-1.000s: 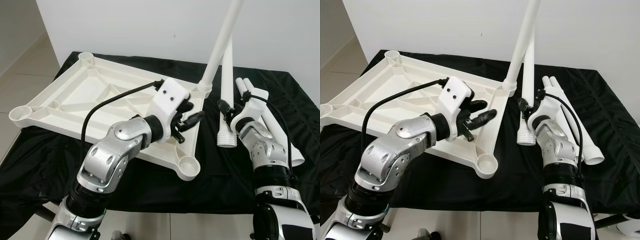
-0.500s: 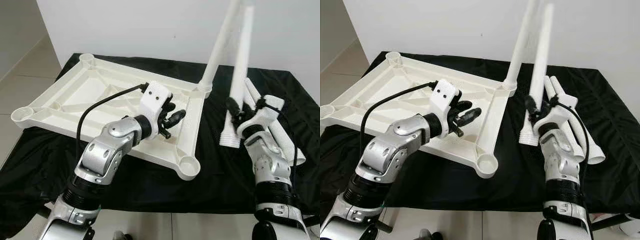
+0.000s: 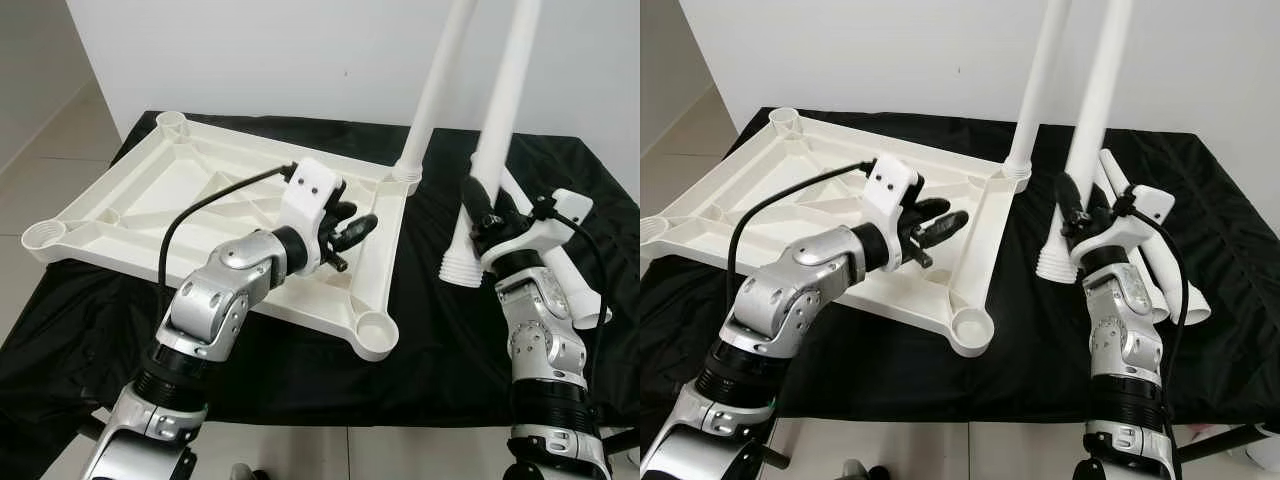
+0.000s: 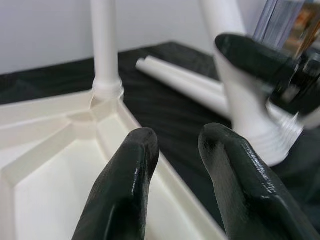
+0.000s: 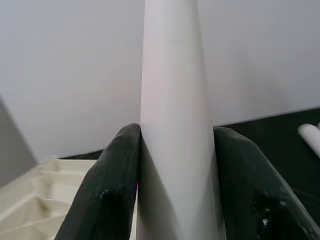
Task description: Building children table
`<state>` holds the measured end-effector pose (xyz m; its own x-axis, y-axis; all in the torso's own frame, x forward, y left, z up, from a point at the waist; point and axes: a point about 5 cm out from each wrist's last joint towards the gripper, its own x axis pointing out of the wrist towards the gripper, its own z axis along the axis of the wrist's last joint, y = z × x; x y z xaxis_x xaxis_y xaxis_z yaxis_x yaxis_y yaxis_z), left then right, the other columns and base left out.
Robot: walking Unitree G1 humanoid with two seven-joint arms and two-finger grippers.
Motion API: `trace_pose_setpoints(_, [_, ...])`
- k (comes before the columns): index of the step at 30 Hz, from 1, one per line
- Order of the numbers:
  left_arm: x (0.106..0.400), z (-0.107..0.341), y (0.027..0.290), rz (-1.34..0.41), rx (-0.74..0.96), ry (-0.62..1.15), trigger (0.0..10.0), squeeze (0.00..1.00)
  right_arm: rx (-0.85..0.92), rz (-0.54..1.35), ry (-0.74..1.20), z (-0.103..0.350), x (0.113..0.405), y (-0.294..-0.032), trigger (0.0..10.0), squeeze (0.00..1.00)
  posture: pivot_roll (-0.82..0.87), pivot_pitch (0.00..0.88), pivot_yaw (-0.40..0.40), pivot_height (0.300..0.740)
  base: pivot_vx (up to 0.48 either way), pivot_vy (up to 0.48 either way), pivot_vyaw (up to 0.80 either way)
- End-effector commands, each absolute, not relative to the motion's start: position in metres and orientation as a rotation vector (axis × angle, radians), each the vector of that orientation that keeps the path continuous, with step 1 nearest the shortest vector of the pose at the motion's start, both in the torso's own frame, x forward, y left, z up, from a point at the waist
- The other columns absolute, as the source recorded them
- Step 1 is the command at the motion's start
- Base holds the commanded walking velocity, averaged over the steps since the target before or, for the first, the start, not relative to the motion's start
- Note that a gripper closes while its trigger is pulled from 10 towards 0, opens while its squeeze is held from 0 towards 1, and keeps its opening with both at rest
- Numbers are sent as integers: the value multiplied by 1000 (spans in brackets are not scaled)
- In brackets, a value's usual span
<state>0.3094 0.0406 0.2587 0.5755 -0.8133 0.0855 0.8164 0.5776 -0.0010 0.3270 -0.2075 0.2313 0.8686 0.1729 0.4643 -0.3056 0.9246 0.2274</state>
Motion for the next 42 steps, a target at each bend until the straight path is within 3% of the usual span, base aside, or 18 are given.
trace_pose_setpoints(1, [306,262,37,-1081,-87,-67,10000,0,296,309,-473,233,324,-203,10000,0,-79,93,13,740,0,0,0])
trace_pose_setpoints(5, [305,272,34,-1148,-193,-67,10000,0,264,404,-462,234,323,-194,10000,0,-74,87,12,740,0,0,0])
trace_pose_setpoints(6, [305,274,33,-1160,-218,-60,10000,1000,253,424,-457,233,322,-193,10000,0,-73,84,13,740,0,0,0])
trace_pose_setpoints(24, [315,282,24,-1199,-238,-25,10000,988,187,704,-378,223,311,-175,10000,0,-76,68,5,740,0,0,0])
trace_pose_setpoints(25, [317,282,25,-1202,-246,-8,10000,0,180,720,-373,222,310,-174,10000,0,-78,66,5,740,0,0,0])
trace_pose_setpoints(42, [339,292,22,-1160,-351,59,10000,0,130,852,-315,215,301,-169,10000,0,-92,55,0,740,0,0,0])
